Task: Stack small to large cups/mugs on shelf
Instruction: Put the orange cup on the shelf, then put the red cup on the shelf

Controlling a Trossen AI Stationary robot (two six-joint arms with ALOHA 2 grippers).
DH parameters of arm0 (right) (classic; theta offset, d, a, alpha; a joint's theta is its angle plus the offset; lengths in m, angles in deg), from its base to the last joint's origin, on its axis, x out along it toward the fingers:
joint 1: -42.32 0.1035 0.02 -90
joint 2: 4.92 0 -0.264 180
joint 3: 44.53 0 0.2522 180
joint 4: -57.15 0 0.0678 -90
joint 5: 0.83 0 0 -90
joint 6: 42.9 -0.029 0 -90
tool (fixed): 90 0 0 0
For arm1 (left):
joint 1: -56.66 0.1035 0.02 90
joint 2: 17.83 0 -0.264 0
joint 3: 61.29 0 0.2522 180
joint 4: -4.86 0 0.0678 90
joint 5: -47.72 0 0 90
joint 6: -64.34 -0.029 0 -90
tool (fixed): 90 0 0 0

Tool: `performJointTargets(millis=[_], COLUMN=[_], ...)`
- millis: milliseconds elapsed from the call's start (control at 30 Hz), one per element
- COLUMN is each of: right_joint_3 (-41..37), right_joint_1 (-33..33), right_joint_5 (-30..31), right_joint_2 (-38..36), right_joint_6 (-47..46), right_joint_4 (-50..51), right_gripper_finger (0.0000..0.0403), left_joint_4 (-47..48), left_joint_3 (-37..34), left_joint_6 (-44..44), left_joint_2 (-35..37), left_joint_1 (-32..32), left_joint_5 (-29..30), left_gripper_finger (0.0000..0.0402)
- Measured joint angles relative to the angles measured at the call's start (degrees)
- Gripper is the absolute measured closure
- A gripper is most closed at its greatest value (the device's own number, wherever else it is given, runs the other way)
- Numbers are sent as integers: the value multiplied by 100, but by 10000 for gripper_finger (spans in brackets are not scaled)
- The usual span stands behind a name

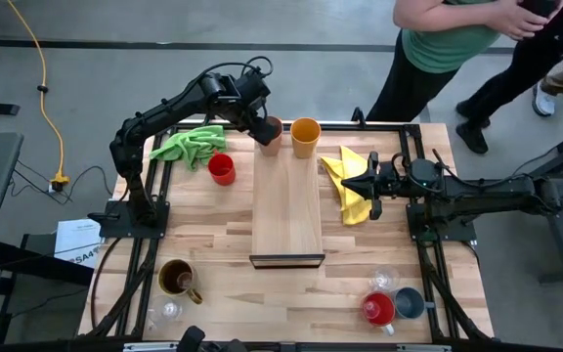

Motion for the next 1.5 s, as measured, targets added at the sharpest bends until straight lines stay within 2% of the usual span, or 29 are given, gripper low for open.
performJointTargets(millis=[167,433,567,700,833,933,1033,1133,1400,1500], right_joint_3=[0,-2,-2,-2,-2,-3,-4,-4,-4,-4], right_joint_1=[-1,-2,-1,0,0,0,0,-1,0,0], right_joint_5=[0,1,0,0,1,0,2,2,0,2], right_joint_2=[0,0,0,0,1,2,0,2,2,2], right_joint_6=[-1,0,0,0,0,0,0,11,0,-9], right_joint_4=[0,1,1,0,-1,-21,-130,-205,-241,-400], right_gripper_finger=[403,403,403,403,403,403,403,403,403,403], left_joint_4=[-107,-108,-47,-39,-131,-321,-939,-1898,-5661,-7019], left_joint_3=[47,700,1153,1555,1594,1337,666,-515,-4920,-6275], left_joint_6=[-13,-165,-305,-557,-1029,-1286,-1283,-1044,-374,-240], left_joint_2=[0,20,20,37,279,610,1152,1959,4815,5714], left_joint_1=[0,0,0,-7,-278,-679,-1017,-1323,-1985,-2379], left_joint_5=[-1,70,296,277,-61,-103,-79,92,-157,-183], left_gripper_finger=[236,208,208,214,225,239,255,270,296,300])
